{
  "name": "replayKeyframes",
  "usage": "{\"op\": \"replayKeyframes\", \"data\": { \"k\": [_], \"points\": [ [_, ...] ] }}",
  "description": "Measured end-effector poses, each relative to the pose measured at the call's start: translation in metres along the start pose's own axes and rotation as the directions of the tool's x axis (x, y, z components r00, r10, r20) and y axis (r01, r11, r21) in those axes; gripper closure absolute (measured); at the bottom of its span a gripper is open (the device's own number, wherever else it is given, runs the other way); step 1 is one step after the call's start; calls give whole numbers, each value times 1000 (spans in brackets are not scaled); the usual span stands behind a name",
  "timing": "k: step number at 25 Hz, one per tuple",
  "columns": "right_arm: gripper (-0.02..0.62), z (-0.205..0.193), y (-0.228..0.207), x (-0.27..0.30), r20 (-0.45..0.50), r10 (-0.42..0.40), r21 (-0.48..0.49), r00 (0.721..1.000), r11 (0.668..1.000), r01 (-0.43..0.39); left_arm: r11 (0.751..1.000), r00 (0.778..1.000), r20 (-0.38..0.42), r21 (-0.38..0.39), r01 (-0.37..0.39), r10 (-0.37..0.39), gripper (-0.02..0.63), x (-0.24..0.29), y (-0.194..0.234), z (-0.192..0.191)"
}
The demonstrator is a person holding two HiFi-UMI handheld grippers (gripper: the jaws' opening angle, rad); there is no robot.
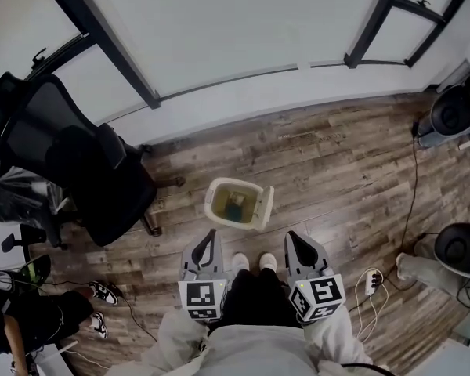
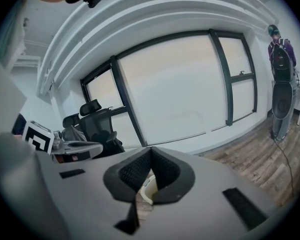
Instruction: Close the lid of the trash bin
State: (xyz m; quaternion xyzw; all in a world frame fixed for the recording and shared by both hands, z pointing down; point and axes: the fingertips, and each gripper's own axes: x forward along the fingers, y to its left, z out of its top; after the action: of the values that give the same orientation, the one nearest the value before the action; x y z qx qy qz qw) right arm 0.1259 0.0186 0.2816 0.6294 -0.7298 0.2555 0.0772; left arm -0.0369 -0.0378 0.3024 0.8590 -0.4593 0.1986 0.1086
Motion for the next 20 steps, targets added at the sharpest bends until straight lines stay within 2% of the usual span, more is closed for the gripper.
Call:
{"op": "replayKeyframes", "data": {
  "k": [10,17,20],
  "points": [
    [572,-60,-55,66,-67,0,34,998,999,3,1000,999,-52,-16,-4,3,598,68,-4,-62],
    [572,-130,-97,118,-100,1,51,995,999,4,999,996,-87,-33,14,-16,598,123,-11,-130],
    [572,-160,-109,140,-112,10,50,994,999,-4,1000,996,-87,-18,7,-9,598,144,-8,-158]
  ]
}}
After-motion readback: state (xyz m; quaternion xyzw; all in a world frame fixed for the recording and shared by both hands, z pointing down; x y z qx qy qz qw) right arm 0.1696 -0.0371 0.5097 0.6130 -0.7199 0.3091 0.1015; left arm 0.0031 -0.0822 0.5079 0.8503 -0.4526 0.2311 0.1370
